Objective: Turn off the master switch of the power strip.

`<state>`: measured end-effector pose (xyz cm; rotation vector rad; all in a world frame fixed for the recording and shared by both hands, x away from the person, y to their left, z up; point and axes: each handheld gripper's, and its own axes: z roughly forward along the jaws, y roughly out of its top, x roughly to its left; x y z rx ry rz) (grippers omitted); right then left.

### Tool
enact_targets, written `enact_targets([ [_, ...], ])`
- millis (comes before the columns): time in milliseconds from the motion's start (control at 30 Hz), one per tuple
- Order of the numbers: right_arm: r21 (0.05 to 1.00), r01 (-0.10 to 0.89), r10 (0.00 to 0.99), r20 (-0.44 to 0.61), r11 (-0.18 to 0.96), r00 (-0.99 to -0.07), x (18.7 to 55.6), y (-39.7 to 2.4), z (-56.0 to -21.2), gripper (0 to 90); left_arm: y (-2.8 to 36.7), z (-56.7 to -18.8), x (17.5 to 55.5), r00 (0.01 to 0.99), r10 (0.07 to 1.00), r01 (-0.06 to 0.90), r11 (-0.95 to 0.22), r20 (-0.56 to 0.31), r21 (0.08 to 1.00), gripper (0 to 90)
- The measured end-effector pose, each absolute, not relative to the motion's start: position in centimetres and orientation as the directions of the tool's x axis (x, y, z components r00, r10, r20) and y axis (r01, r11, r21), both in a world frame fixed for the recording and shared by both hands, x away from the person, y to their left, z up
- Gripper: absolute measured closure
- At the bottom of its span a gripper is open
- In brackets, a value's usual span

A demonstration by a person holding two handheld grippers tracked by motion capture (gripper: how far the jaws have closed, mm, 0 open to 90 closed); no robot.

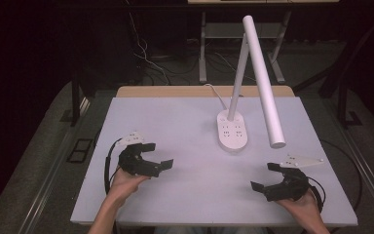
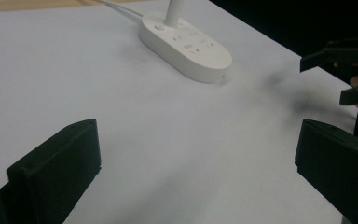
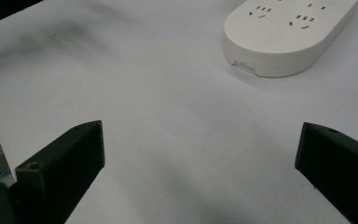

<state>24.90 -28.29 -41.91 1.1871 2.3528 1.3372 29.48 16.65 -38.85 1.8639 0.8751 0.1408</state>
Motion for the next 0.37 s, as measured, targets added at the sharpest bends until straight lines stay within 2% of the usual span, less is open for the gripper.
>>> enact_targets([
  [367, 0.788, 0.555, 0.718, 0.221, 0.268, -0.66, 24.9, -28.3, -41.9, 0.6, 17.7, -41.4, 27.2, 0.714, 0.638, 0.514, -0.198, -0.288, 0.835, 0.0],
])
